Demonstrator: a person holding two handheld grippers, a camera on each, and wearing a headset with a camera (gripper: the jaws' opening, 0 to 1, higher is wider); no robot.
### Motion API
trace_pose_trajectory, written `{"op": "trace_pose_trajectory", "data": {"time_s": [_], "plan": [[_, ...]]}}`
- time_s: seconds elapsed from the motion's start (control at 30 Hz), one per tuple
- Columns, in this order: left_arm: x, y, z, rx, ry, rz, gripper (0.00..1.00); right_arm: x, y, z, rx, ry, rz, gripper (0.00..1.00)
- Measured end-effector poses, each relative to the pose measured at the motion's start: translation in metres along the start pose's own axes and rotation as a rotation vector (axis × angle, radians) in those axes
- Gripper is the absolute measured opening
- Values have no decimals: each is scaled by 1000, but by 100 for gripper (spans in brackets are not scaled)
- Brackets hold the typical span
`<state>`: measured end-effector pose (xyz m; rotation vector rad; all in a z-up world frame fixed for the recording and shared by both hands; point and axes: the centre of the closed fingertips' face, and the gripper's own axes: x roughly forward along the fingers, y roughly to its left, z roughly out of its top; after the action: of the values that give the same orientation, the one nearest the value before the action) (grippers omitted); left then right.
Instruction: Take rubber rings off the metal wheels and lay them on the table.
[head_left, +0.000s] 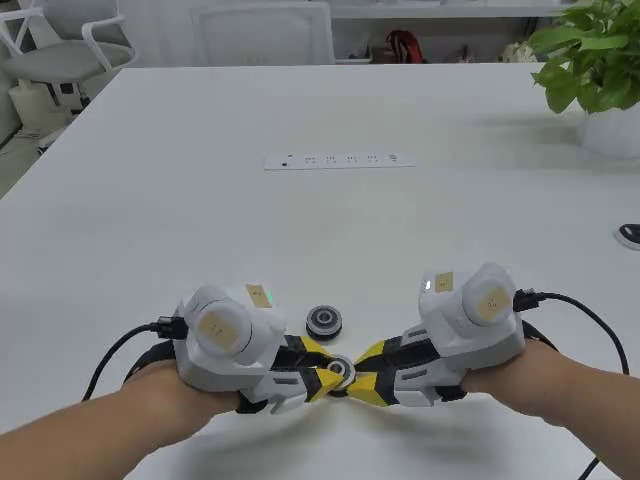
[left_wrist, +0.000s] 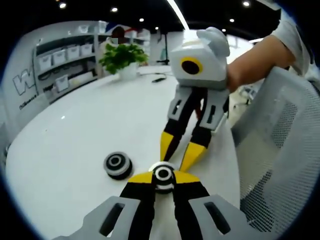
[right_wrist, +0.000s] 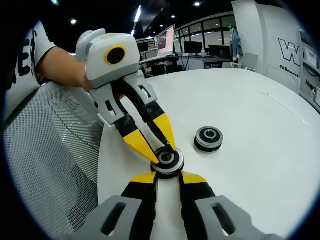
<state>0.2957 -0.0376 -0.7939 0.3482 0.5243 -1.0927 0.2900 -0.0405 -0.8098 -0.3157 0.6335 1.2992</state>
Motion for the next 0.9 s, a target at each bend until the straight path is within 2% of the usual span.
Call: {"op": "trace_pose_trajectory", "data": {"time_s": [0.63,0.87,0.9], "plan": [[0,0,-1,16,7,7,13,-3,-3,-4,54,8,-8,3],[1,0,-1,24,23,13,12,-8,-8,-3,152,-26,-12,0],[1,0,-1,25,24,14,12,-9,-8,-1,187,-40,-5,0]]}}
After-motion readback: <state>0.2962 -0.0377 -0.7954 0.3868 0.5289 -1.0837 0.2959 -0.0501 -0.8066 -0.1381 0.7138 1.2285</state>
